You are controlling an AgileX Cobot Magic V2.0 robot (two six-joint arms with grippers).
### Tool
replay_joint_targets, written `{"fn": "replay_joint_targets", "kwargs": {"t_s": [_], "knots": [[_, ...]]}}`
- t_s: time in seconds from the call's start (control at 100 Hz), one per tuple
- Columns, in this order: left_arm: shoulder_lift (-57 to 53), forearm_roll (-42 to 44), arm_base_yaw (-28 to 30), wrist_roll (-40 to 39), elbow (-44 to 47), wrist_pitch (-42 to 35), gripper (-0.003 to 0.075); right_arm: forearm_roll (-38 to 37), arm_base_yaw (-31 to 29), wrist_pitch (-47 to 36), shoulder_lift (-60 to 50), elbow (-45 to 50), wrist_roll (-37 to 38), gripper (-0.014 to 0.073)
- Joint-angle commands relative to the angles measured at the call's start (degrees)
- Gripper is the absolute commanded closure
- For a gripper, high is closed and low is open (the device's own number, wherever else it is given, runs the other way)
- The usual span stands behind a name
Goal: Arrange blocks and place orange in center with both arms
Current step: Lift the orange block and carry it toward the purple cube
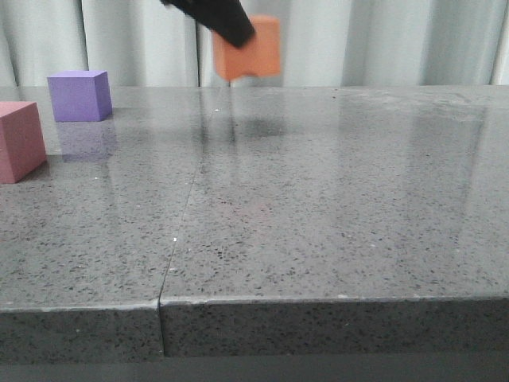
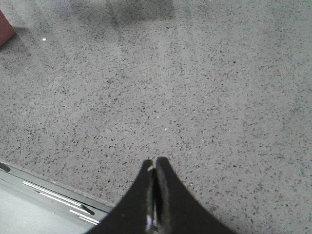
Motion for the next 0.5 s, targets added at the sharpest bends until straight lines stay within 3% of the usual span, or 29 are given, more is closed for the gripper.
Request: {"fn": "replay_joint_targets", "kwargs": {"t_s": [0.0, 0.14, 0.31, 0.49], "knots": [[-6.56, 2.86, 0.79, -7.91, -1.85, -3.23, 0.0395, -0.08, -0.13, -4.11, 0.01, -1.44, -0.63, 0.0663], [-10.49, 14.22, 1.90, -22.06, -1.85, -3.59, 0.0395, -0.08, -0.13, -4.11, 0.01, -1.44, -0.63, 0.0663], [-13.33, 28.49, 4.52, -46.44, -1.85, -0.96, 0.0395, -0.08, -0.13, -4.11, 0.01, -1.44, -0.63, 0.0663], [-13.91, 36.00, 7.68, -58.09, -1.28, 2.44, 0.0395, -0.08, -0.13, -4.11, 0.01, -1.44, -0.63, 0.0663]]}}
